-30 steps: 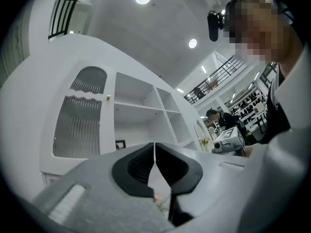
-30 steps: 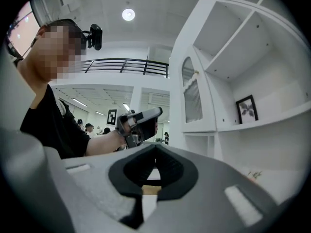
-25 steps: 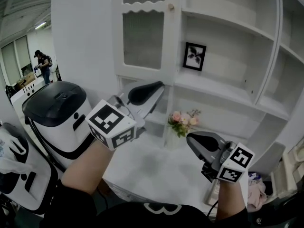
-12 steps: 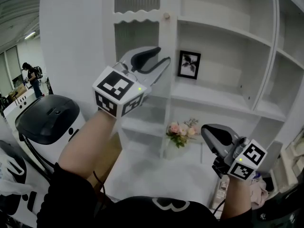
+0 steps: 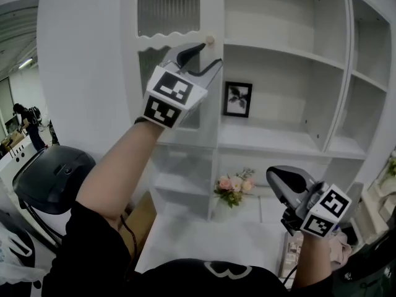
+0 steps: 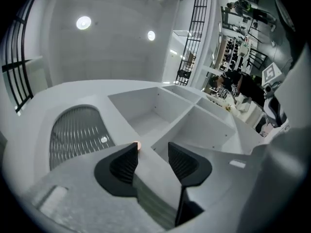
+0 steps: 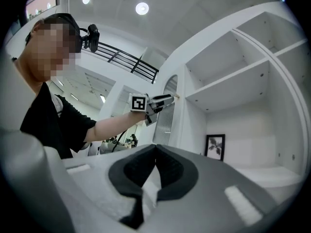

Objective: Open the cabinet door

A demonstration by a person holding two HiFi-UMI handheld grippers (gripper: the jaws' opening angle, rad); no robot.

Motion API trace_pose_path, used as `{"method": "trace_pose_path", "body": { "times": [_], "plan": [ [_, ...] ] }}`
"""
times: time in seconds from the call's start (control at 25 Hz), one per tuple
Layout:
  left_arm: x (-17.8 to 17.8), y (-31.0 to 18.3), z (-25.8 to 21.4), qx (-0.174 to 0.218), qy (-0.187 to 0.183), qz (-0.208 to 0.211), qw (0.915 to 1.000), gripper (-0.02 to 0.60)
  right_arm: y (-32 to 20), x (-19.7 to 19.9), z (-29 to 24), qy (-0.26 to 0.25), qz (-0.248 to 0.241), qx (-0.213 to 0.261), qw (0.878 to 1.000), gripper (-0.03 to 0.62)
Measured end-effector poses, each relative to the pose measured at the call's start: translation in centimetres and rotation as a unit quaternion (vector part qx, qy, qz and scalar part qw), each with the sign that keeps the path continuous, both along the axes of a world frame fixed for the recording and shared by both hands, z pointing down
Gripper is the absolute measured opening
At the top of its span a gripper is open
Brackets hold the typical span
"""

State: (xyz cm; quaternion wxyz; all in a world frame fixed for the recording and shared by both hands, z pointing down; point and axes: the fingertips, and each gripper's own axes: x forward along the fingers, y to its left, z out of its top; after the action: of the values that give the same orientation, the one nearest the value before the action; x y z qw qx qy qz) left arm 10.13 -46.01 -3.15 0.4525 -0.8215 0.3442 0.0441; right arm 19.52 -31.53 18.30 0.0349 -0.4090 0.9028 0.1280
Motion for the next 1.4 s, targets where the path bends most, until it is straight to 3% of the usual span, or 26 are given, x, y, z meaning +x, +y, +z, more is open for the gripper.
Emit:
{"method": "trace_pose_path", "body": {
  "times": [0.16,0.44,0.88,1.4],
  "plan": [
    [-0.1,-1.5,-2.4,0.012,0.008,-0.014,0.9998,0.179,-0.6,-0.4,0.3,-0.009,0.005,-0.006,1.000,0.002],
    [0.7,-4.1,-3.4,0.018,-0.013,-0.034,0.9992,0.175,-1.1,-0.3,1.6,-0.012,0.021,-0.025,0.999,0.002],
    [1.2,-4.4,-3.5,0.042,-0.016,-0.056,0.9974,0.080,0.0,0.0,1.5,-0.009,0.050,-0.017,0.999,0.002],
    [0.7,-3.9,-3.7,-0.004,-0.001,-0.016,0.9999,0.081,0.3,-2.6,1.9,0.000,0.040,-0.020,0.999,0.002]
  ]
}}
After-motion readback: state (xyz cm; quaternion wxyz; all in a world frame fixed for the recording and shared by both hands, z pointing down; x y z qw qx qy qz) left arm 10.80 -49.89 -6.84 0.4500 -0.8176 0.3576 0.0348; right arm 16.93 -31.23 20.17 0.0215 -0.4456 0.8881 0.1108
